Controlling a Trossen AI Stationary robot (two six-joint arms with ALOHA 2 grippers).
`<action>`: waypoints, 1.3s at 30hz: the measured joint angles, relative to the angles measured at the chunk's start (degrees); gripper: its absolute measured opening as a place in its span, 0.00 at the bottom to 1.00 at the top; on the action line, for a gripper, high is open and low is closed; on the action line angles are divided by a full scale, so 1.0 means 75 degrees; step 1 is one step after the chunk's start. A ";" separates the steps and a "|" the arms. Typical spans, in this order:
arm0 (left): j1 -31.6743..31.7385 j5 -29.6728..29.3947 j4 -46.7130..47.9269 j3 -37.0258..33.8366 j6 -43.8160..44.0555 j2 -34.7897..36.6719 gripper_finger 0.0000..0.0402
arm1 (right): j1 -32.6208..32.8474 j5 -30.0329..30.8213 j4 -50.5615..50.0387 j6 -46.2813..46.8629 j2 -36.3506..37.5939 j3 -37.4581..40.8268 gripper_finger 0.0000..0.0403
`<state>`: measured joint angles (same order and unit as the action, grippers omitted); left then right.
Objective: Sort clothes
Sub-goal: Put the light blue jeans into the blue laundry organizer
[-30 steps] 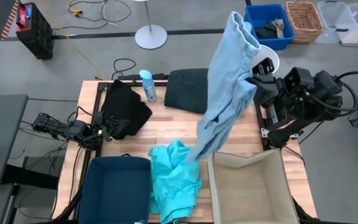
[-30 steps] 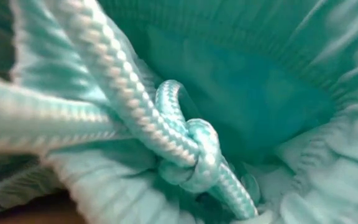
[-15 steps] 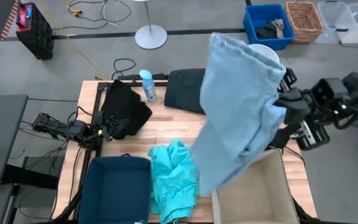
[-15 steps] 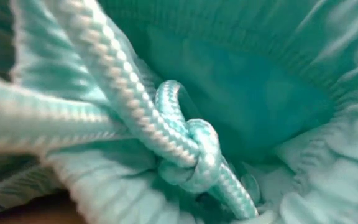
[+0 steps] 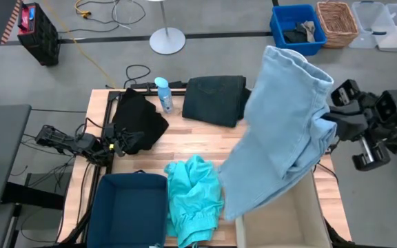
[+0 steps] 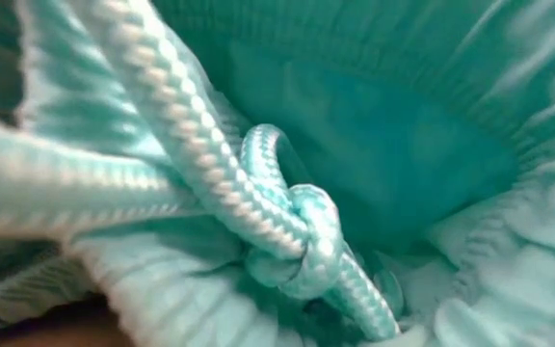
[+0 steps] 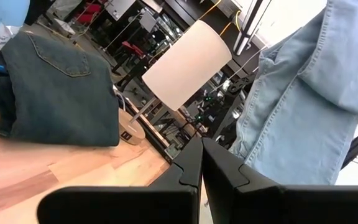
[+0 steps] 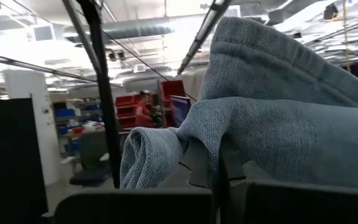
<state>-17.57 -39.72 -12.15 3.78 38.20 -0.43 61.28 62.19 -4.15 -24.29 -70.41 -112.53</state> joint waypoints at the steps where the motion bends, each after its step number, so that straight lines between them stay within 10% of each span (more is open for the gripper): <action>1: 0.0001 -0.0001 0.0021 0.0000 0.0000 0.0000 0.01 | 0.0023 0.0045 0.0013 -0.0034 0.0003 -0.0003 0.00; 17: -0.0002 -0.0001 -0.0109 -0.0002 0.0754 0.0000 0.01 | -0.1802 -0.1311 0.0814 0.0125 -0.0725 -0.0003 0.00; 39: 0.0001 0.0002 -0.4333 0.0019 -0.0464 0.0003 0.01 | -0.4975 -0.4606 0.3465 0.2207 -0.3091 0.0006 0.00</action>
<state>-17.56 -39.70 -44.65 3.92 34.72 -0.41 23.97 27.64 21.83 -7.74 -93.60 -112.49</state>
